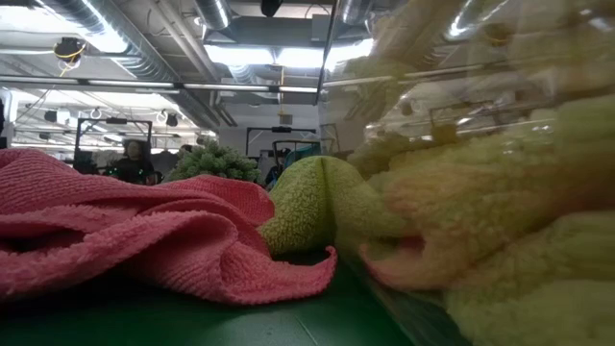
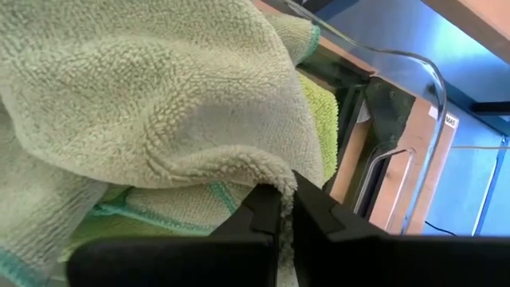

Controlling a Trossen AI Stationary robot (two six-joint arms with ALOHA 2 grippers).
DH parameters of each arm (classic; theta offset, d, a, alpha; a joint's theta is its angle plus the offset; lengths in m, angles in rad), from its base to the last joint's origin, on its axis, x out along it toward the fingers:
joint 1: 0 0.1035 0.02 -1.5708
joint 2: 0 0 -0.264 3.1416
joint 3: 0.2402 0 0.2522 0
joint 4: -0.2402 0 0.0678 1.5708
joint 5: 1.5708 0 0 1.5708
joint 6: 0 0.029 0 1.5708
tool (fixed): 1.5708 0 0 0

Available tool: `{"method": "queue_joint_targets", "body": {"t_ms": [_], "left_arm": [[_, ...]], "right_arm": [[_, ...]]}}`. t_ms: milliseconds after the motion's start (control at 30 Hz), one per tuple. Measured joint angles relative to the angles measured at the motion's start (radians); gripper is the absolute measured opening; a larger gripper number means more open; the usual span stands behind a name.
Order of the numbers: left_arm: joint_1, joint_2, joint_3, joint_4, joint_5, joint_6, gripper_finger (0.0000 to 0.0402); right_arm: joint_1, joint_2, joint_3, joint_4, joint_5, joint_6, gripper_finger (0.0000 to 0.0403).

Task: Sort microfiber towel by color & place in baskets
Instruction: Put the green microfiber towel into the top transparent bin

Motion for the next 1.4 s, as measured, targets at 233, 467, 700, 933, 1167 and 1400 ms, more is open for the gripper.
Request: {"method": "queue_joint_targets", "body": {"t_ms": [233,467,700,933,1167,1400], "left_arm": [[-0.013,-0.04,0.0,-0.082,0.118,-0.006,0.0025],[-0.026,-0.053,-0.001,-0.15,0.149,-0.008,0.0025],[-0.022,-0.055,0.0,-0.26,0.157,-0.011,0.0025],[-0.017,-0.052,-0.001,-0.47,0.163,-0.144,0.0027],[-0.018,-0.052,-0.017,-0.535,0.18,-0.217,0.0083],[-0.037,-0.051,-0.135,-0.457,0.153,-0.217,0.0155]], "right_arm": [[0.0,0.0,0.0,0.0,-0.017,-0.001,0.0017],[0.001,-0.001,0.0,-0.002,-0.034,-0.001,0.0077],[0.001,-0.001,0.04,-0.095,-0.068,-0.031,0.0158],[0.001,-0.002,0.198,-0.246,-0.07,-0.028,0.0172],[0.002,-0.002,0.391,-0.347,-0.071,-0.044,0.0172],[0.004,-0.019,0.533,-0.429,-0.134,-0.049,0.0172]]}}
